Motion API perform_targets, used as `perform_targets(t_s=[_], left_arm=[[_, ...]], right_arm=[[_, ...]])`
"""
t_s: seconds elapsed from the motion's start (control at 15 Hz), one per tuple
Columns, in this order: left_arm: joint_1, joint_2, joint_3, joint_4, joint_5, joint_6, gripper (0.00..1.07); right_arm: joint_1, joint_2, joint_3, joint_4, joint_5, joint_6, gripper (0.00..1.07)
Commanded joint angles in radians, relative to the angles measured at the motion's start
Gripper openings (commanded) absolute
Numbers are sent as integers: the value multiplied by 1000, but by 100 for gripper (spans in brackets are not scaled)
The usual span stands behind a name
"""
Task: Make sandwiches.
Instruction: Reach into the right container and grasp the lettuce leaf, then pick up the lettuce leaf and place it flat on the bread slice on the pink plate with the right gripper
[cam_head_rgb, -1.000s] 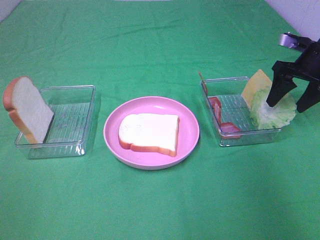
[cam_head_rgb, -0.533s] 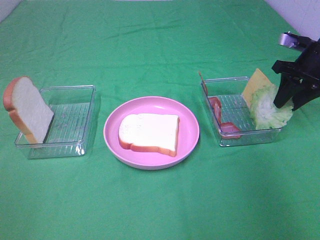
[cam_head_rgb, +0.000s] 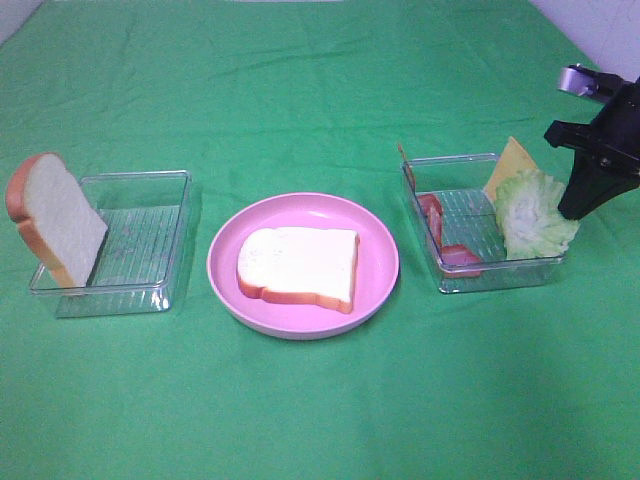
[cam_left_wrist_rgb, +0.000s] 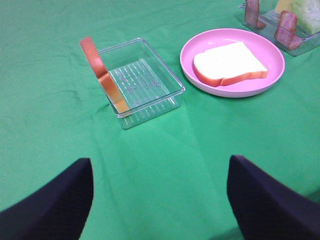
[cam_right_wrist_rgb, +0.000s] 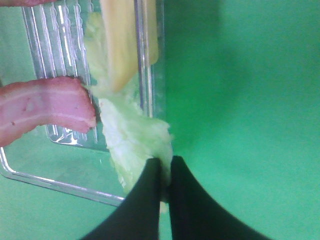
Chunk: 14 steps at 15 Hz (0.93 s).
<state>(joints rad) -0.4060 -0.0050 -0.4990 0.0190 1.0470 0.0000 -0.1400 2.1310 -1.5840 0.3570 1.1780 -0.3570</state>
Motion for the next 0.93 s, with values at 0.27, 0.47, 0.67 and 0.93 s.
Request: perform_targets(t_s=[0.27,0.47,0.67,0.93], left_arm=[[-5,-21,1,4,-3,0,71],[-5,-21,1,4,-3,0,71],[-5,-21,1,5,-3,0,71],[-5,-21,1,5,-3,0,71]], right_arm=[[-1,-4,-3,-5,13,32,0],[0,-74,-3,2,28,37,0],[0,-123,-3,17,61,40,0],[0,-166,-3,87,100,31,0]])
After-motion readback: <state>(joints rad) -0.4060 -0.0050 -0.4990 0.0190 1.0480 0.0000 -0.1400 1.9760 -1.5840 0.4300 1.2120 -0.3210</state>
